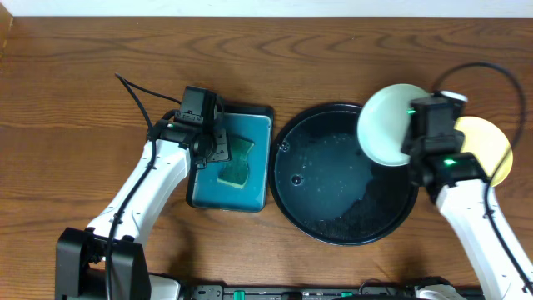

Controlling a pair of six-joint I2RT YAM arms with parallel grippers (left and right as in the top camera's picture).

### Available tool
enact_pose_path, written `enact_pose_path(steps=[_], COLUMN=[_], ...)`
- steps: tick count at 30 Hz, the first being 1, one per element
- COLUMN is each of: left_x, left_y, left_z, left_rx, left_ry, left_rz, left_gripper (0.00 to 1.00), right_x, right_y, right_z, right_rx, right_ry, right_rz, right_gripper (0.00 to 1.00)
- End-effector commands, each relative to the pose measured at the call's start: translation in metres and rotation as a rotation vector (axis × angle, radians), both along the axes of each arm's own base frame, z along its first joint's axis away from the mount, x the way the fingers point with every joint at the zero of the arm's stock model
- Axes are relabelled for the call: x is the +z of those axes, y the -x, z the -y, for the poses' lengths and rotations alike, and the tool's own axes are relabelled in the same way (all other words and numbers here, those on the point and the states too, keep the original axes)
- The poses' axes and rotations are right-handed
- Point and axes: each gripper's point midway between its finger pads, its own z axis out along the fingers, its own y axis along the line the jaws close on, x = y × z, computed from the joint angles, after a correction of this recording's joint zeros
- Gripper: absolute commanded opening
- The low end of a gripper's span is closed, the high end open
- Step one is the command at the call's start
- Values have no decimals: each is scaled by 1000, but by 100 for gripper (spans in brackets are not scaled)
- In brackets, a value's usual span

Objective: Clean dirty plates on tray and stack at the side
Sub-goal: 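Carry the mint plate right and lower it onto the plate stack, then release the mint plate on the stack and open the right gripper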

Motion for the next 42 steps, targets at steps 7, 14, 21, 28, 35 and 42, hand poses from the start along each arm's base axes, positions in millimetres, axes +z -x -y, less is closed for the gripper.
enact_pose_path(steps=[7, 14, 21, 28, 35, 42], left_x=[-3, -3, -3, -3, -3, -3], left_y=[2, 2, 3, 4, 4, 4], left_z=[-4, -4, -4, -5, -5, -5], left_rx=[7, 7, 6, 6, 7, 7], left_ry=[-14, -15, -16, -17, -17, -17], left_rz=[-11, -10, -14, -18, -18, -17], left_gripper=[57, 57, 57, 57, 57, 57], right_x=[-29, -62, -100, -107, -113, -114], right_y=[12, 31, 45, 41, 51, 37], right_z=[69, 128, 167, 188, 182, 153], right_rx=[-337, -522, -649, -678, -693, -534], right_ry=[-365, -474, -503, -492, -508, -641], right_rz=[49, 34, 2, 48, 0, -19], right_gripper=[1, 1, 1, 1, 35, 52])
